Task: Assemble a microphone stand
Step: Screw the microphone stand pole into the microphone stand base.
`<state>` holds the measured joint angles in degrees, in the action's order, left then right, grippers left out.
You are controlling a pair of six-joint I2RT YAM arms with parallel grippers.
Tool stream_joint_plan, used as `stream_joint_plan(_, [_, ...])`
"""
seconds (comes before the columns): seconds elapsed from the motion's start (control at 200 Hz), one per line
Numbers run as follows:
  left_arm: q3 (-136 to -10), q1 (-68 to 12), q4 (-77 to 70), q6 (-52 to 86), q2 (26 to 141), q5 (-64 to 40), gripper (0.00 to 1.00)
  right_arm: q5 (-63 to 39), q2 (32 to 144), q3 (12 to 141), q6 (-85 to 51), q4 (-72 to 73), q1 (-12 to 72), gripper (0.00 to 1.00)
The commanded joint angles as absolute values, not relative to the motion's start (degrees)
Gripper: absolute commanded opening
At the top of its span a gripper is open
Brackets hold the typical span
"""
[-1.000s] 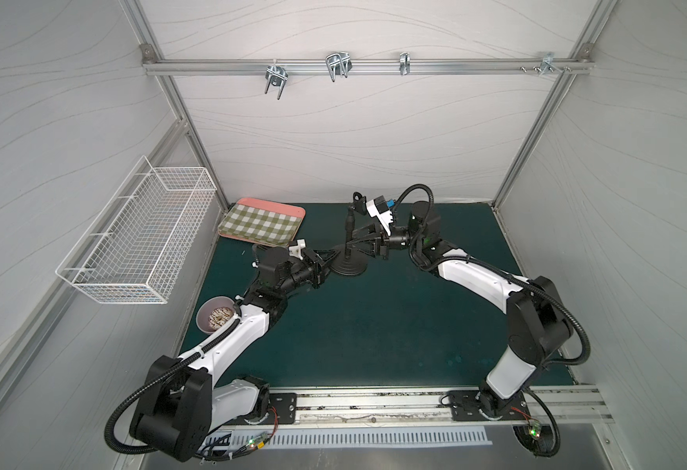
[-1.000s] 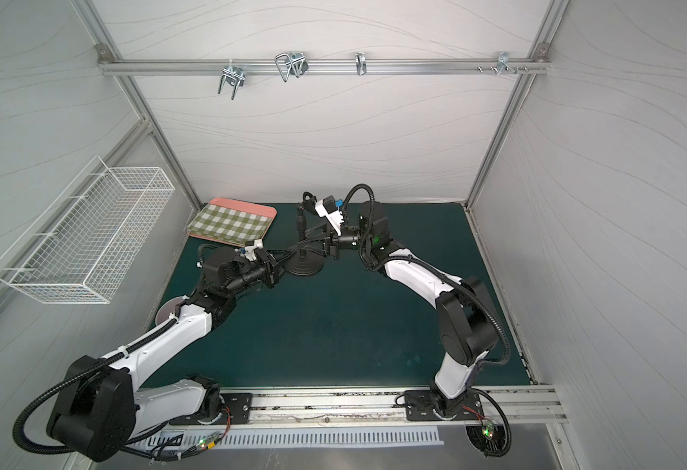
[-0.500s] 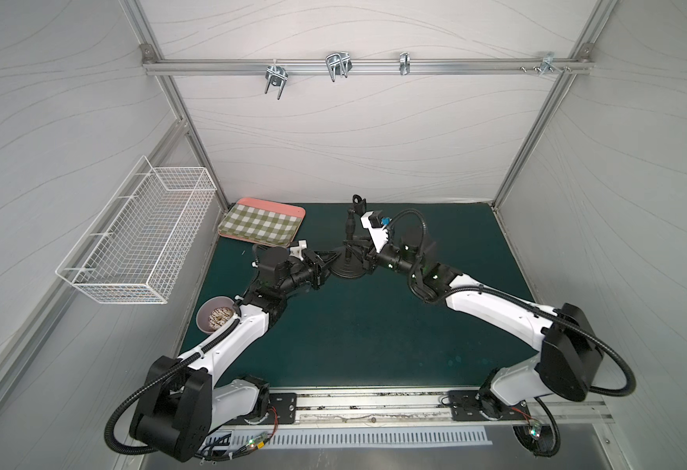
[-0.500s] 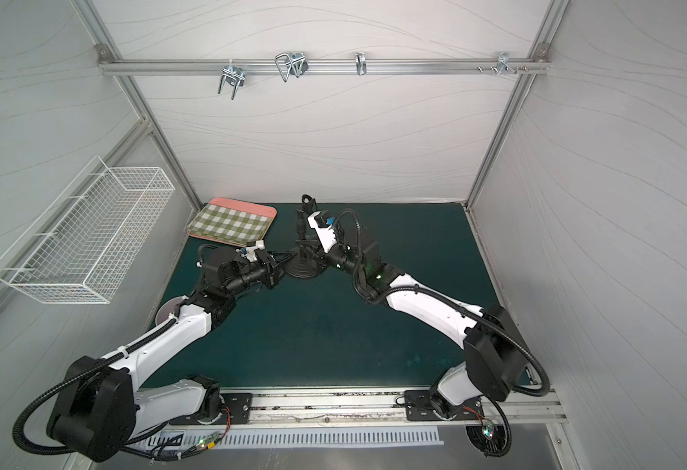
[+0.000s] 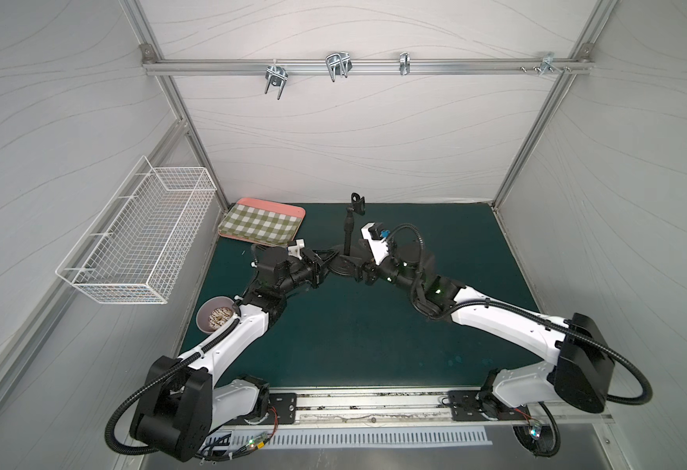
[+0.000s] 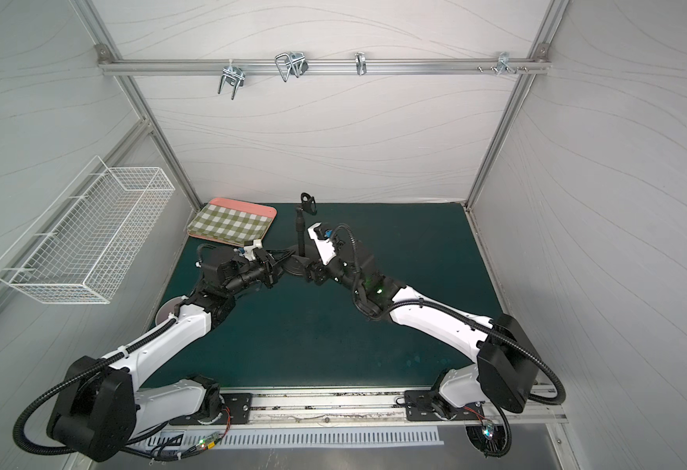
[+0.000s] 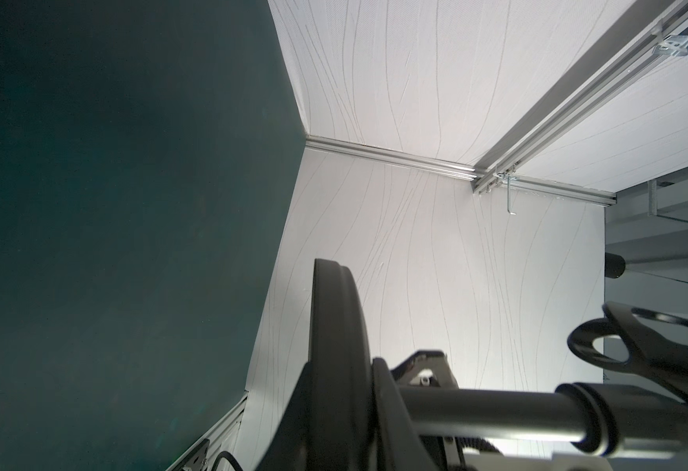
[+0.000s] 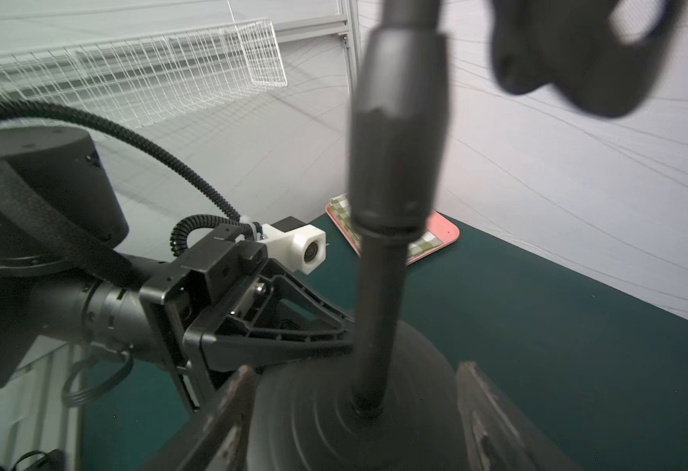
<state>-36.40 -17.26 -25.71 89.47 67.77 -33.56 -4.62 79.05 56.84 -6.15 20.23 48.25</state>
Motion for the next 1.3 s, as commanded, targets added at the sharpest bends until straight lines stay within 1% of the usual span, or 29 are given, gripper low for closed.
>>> stream_joint_plan(0.0, [-39.57,-17.14,-32.69,91.21,67.11,-34.72,0.0,-28.54,78.94,56.59,-8.41,25.01,40.4,0.76])
stream_joint_plan(0.085, [-39.52,-17.14,-32.09,90.97,66.8,-34.9,0.0,-42.41,82.35,58.45,-11.87,29.48,35.46,0.72])
stream_joint_plan(0.145, [-39.46,-17.13,-31.85,90.84,66.48,-34.89,0.0,-49.4,84.96,61.39,-13.0,29.57,33.57,0.71])
stream_joint_plan(0.195, [-39.47,-17.12,-31.75,90.85,66.31,-34.74,0.0,-53.18,86.91,64.68,-12.31,26.83,32.91,0.68])
stream_joint_plan(0.27, [-39.44,-17.09,-31.81,90.88,66.35,-34.47,0.0,-57.87,88.92,68.52,-9.98,22.56,32.9,0.68])
stream_joint_plan(0.335, [-39.56,-17.11,-31.82,90.88,66.44,-34.45,0.0,-61.5,90.89,70.95,-9.71,21.81,33.04,0.68])
stream_joint_plan(0.55, [-39.88,-17.06,-31.82,91.01,66.83,-34.89,0.0,-61.27,95.68,74.31,-8.87,20.75,34.28,0.64])
stream_joint_plan(0.695, [-39.9,-17.14,-31.82,91.11,66.97,-35.08,0.0,-61.02,99.16,76.81,-8.31,20.34,35.81,0.59])
stream_joint_plan(0.795, [-39.91,-17.09,-31.77,91.21,66.86,-35.21,0.0,-59.99,100.61,77.58,-9.04,21.19,36.12,0.52])
stream_joint_plan(0.84, [-39.81,-17.1,-31.78,91.19,66.81,-35.16,0.0,-59.76,100.8,77.59,-9.51,22.11,36.3,0.45])
stream_joint_plan(0.905, [-39.72,-17.06,-31.73,91.21,66.8,-35.01,0.0,-58.54,100.44,77.38,-9.44,22.24,36.76,0.32])
stream_joint_plan(0.965, [-39.73,-17.06,-31.79,91.23,66.8,-34.77,0.0,-54.92,98.95,76.1,-9.26,22.11,37.51,0.23])
stream_joint_plan(1.046, [-39.77,-17.05,-31.96,91.22,67.03,-34.67,0.0,-45.77,95.51,72.37,-7.69,22.06,39.52,0.12])
stream_joint_plan(1.146, [-39.64,-17.05,-32.41,91.34,67.39,-34.74,0.0,-30.44,90.57,66.81,-6.73,23.07,43.94,0.06])
stream_joint_plan(1.196, [-39.55,-16.97,-32.51,91.41,67.48,-34.73,0.0,-19.96,88.45,64.57,-7.39,23.11,46.84,0.01])
stream_joint_plan(1.296, [-39.29,-16.87,-32.87,91.58,67.67,-34.77,0.0,2.86,85.77,61.46,-10.04,22.77,53.21,0.01])
